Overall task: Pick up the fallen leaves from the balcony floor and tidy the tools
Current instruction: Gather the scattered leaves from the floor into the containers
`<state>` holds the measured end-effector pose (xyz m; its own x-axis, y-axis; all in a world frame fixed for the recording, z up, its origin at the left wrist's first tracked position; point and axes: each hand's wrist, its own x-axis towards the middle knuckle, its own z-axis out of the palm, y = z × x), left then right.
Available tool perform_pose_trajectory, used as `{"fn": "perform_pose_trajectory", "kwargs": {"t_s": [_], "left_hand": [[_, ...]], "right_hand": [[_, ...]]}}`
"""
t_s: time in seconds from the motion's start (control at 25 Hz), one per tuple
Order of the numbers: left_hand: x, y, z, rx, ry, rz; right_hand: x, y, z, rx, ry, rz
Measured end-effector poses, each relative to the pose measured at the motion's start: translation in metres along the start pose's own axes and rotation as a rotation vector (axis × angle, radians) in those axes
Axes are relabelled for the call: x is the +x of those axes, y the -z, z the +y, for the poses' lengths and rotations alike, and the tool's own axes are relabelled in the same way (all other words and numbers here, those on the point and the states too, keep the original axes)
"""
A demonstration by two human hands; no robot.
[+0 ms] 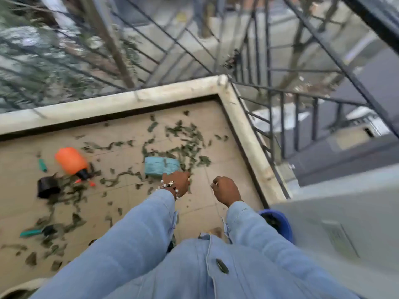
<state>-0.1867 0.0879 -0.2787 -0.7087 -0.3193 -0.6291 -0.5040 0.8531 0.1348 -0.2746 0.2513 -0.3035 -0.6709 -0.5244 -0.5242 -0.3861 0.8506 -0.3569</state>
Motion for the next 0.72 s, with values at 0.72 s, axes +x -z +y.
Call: {"fn": "perform_pose_trajectory", "kwargs": {"t_s": [0.72], "left_hand": [[-0.190, -0.061, -0.436, -0.712, 0.842, 0.244]], "right_hand": [[0.044, -0.170, -0.483, -0.306, 0.761, -0.305]]}}
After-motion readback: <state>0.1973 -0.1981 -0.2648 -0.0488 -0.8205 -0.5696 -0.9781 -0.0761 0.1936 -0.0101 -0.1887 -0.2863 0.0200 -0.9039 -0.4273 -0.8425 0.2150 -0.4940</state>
